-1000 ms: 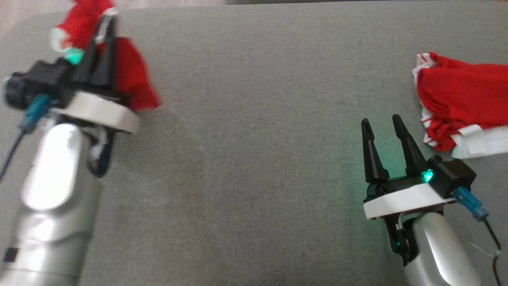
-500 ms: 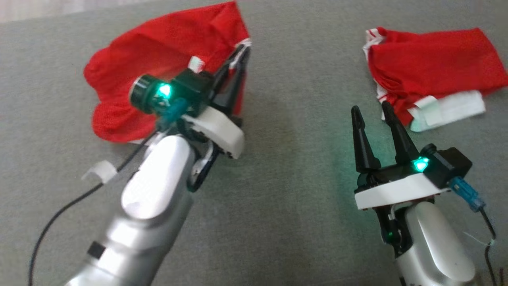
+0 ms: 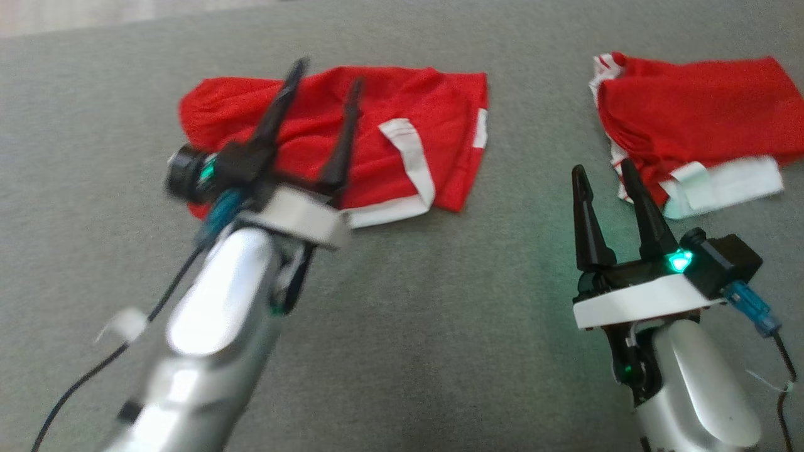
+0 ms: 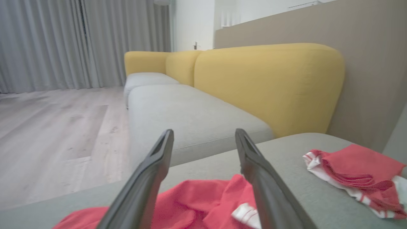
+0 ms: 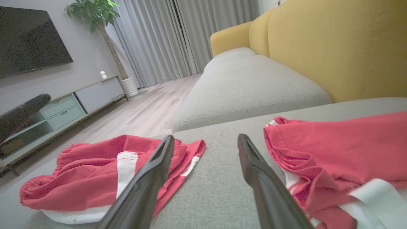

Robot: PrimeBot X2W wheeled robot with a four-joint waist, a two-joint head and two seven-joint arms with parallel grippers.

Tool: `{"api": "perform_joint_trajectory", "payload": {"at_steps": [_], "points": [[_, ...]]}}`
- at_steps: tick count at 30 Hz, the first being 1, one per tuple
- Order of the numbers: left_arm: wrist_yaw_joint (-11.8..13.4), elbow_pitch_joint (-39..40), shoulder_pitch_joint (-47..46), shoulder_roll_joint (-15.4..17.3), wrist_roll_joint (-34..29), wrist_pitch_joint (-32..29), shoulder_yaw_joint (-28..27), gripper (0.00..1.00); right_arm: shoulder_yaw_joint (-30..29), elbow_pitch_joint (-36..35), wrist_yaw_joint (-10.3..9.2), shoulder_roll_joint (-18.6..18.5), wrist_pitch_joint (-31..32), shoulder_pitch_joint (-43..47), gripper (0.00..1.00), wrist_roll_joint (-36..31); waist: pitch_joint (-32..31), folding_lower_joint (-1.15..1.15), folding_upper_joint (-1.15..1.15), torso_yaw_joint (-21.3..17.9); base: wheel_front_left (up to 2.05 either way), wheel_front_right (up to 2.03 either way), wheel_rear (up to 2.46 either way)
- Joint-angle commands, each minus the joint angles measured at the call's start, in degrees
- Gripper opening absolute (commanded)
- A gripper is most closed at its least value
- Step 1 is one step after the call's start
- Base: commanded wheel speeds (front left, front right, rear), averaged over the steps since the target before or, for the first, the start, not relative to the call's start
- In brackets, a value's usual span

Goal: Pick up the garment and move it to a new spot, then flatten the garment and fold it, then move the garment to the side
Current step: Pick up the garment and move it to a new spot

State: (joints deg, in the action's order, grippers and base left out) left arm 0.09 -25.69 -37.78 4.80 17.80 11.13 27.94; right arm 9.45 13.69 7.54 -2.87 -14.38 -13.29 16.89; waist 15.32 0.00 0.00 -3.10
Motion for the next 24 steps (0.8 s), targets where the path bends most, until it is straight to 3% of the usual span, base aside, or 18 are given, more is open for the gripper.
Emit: {"api": "perform_joint_trajectory", "payload": {"at_steps": [1, 9, 12, 17, 24], "points": [[0.74, 2.47, 1.97, 3.28, 0.69, 1.33, -3.33, 1.0, 1.1, -2.02, -0.05, 0.0, -0.62, 0.52, 1.0, -0.82, -2.03, 0.0, 0.0, 2.37, 0.0, 0.0, 0.0], [3.63, 7.96, 15.25, 8.51, 3.02, 3.53, -9.38, 1.0, 1.3, -1.58, -0.05, 0.0, -0.62, 2.59, 1.0, -1.79, -5.89, 0.0, 0.0, 6.28, 0.0, 0.0, 0.0], [4.81, 10.35, 22.3, 8.91, 4.31, 3.78, -12.03, 1.0, 1.91, -1.3, -0.05, 0.0, -0.62, 3.51, 1.0, -2.34, -7.2, 0.0, 0.0, 7.21, 0.0, 0.0, 0.0], [5.05, 14.63, 29.86, 7.08, 4.08, 3.84, -14.64, 1.0, 2.6, -0.8, -0.05, 0.0, -0.62, 5.16, 1.0, -3.2, -8.16, 0.0, 0.0, 8.22, 0.0, 0.0, 0.0], [3.07, 15.38, 31.89, 4.04, 1.51, 3.85, -16.25, 1.0, 3.11, -0.41, -0.05, 0.0, -0.62, 5.19, 1.0, -3.59, -8.07, 0.0, 0.0, 8.12, 0.0, 0.0, 0.0]]}}
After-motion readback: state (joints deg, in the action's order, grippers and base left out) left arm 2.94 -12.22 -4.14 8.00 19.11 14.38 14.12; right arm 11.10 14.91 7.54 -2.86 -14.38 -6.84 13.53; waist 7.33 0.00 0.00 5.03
